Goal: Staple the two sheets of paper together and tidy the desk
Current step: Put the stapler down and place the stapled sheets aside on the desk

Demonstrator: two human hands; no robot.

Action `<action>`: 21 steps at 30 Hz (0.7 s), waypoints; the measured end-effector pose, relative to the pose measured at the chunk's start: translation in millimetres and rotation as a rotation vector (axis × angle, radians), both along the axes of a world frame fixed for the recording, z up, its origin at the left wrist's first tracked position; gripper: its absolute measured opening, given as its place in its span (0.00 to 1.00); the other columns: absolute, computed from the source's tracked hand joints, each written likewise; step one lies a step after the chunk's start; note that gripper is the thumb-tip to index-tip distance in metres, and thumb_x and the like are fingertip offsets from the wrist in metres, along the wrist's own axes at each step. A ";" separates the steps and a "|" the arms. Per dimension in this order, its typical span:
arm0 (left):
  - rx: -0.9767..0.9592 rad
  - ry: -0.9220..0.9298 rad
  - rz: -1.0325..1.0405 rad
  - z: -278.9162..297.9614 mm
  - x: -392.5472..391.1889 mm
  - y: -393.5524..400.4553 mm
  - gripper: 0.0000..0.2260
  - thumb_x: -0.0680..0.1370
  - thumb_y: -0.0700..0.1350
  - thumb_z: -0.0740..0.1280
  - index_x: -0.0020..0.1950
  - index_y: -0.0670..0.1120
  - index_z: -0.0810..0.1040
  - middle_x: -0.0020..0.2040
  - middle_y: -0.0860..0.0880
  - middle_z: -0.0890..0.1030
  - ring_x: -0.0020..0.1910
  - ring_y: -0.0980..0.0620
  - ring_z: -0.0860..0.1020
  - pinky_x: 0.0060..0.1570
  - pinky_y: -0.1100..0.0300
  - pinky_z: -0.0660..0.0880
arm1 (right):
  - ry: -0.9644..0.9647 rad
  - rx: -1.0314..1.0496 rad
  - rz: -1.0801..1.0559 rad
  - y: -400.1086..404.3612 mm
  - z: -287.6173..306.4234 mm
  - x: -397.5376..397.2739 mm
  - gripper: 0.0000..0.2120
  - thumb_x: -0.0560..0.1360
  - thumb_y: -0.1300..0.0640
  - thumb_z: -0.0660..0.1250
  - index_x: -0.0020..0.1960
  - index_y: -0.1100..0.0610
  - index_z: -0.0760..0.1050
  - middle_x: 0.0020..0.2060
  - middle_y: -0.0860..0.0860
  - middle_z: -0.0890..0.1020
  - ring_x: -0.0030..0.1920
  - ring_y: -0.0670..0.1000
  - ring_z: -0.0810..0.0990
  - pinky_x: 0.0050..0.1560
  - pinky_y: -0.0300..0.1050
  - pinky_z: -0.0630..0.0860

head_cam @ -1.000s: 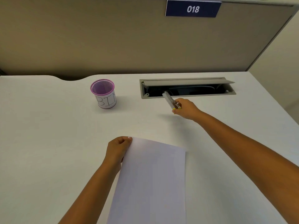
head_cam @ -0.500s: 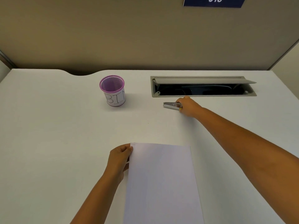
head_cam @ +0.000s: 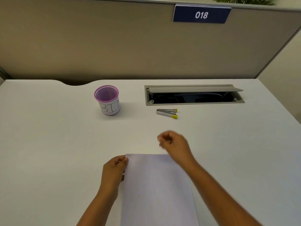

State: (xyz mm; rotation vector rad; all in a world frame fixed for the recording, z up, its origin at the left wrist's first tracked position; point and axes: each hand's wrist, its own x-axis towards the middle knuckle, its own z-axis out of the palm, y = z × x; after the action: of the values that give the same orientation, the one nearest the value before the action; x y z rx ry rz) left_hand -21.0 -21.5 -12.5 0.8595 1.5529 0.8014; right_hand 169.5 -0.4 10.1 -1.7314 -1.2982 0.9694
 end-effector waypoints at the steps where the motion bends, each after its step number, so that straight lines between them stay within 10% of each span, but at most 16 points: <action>1: 0.023 0.020 0.001 3.5 3.1 -5.0 0.07 0.77 0.41 0.62 0.46 0.47 0.80 0.46 0.47 0.82 0.47 0.45 0.79 0.44 0.52 0.78 | 0.055 -0.058 0.002 -20.4 0.5 -8.7 0.08 0.73 0.59 0.67 0.38 0.47 0.76 0.35 0.45 0.81 0.37 0.42 0.79 0.43 0.33 0.74; 7: 0.246 0.162 -0.043 25.1 42.3 -54.2 0.10 0.77 0.41 0.61 0.44 0.53 0.80 0.42 0.57 0.82 0.43 0.58 0.79 0.39 0.69 0.70 | 0.304 -0.245 -0.090 -83.8 -10.1 -51.9 0.09 0.75 0.48 0.64 0.51 0.48 0.79 0.47 0.46 0.84 0.50 0.44 0.81 0.57 0.41 0.77; 12: 0.325 0.222 -0.158 27.7 61.3 -91.3 0.13 0.79 0.44 0.59 0.61 0.49 0.77 0.54 0.54 0.81 0.52 0.57 0.78 0.51 0.69 0.73 | 0.296 -0.144 -0.209 -112.5 10.9 -55.0 0.10 0.75 0.49 0.65 0.43 0.53 0.80 0.37 0.48 0.84 0.41 0.44 0.83 0.44 0.35 0.78; 17: 0.410 0.150 -0.176 56.4 61.7 -111.7 0.13 0.78 0.38 0.60 0.57 0.49 0.78 0.48 0.63 0.78 0.45 0.69 0.77 0.43 0.81 0.69 | 0.240 -0.096 -0.303 -137.5 30.9 -36.0 0.09 0.77 0.56 0.62 0.40 0.52 0.78 0.40 0.54 0.82 0.45 0.54 0.82 0.51 0.48 0.81; 21: 0.511 0.073 -0.173 81.5 64.7 -115.5 0.14 0.77 0.38 0.60 0.53 0.55 0.77 0.52 0.57 0.80 0.53 0.59 0.78 0.46 0.80 0.71 | 0.284 0.041 -0.352 -150.5 65.7 -15.8 0.08 0.76 0.56 0.62 0.41 0.47 0.75 0.43 0.49 0.81 0.44 0.51 0.81 0.43 0.37 0.79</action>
State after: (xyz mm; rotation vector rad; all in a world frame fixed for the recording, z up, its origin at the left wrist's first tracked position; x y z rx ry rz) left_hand 43.7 -137.0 69.0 1.3866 1.3281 1.0681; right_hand 153.7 -150.9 75.9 -1.6480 -0.7947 0.9325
